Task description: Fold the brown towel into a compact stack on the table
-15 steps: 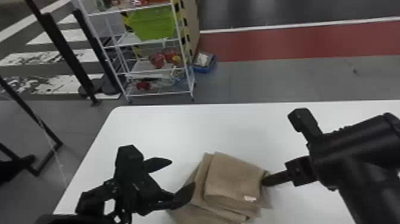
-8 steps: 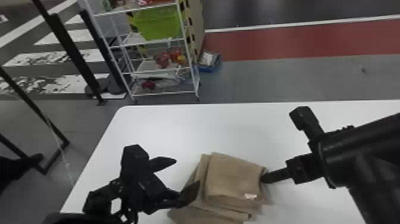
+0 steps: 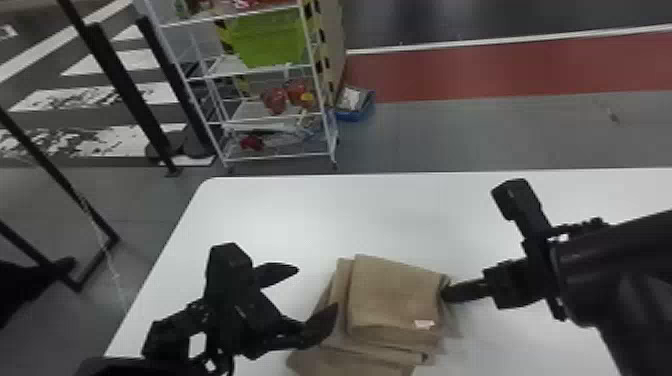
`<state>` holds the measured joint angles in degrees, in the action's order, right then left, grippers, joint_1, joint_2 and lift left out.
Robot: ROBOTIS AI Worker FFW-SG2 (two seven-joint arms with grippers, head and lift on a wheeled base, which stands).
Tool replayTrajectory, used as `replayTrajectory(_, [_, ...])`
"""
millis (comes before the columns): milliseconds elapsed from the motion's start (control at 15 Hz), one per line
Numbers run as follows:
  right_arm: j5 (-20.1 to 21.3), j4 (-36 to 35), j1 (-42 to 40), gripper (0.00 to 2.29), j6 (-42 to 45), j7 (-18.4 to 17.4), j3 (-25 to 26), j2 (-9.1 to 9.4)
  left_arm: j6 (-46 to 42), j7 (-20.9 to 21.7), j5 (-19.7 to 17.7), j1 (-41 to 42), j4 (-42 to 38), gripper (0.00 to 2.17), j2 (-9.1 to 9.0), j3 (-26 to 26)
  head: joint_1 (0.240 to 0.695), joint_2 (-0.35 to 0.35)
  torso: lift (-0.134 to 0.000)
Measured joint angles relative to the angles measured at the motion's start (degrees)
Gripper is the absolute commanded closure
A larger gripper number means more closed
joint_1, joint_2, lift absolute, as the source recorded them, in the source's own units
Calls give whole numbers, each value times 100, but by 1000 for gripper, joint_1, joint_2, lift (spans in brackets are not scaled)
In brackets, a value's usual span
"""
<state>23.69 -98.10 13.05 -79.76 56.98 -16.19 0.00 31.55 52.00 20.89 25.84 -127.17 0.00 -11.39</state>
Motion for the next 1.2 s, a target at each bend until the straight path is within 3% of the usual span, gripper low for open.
replayTrajectory(67, [-107, -104, -62, 1642, 167, -330, 37, 0, -19, 2, -1, 0, 4, 70, 0, 4, 695, 218, -119])
replayTrajectory(533, [-680, -365, -333, 1585, 1230, -488, 194, 0, -47, -2, -23, 1, 33, 70, 0, -9, 695, 246, -119])
replayTrajectory(600, [-706, -405, -369, 1251, 1318, -493, 217, 0, -50, 0, -24, 3, 34, 70, 0, -11, 695, 248, -119])
replayTrajectory(667, [-723, -478, -415, 616, 1373, -448, 255, 0, -58, 2, -28, 4, 34, 70, 0, -11, 695, 248, -119])
replayTrajectory(733, [-718, -579, -464, 161, 1386, -356, 284, 0, -62, 3, -31, 6, 34, 70, 0, -12, 695, 249, -119])
replayTrajectory(867, [-385, -990, -600, 83, 1386, 173, 285, 0, -68, 1, -34, 8, 35, 70, 0, -18, 695, 255, -119])
replayTrajectory(1200, [1071, -1748, -845, 127, 1799, 1779, -25, -3, -134, -6, -41, 2, 62, 70, 0, -6, 695, 267, -119])
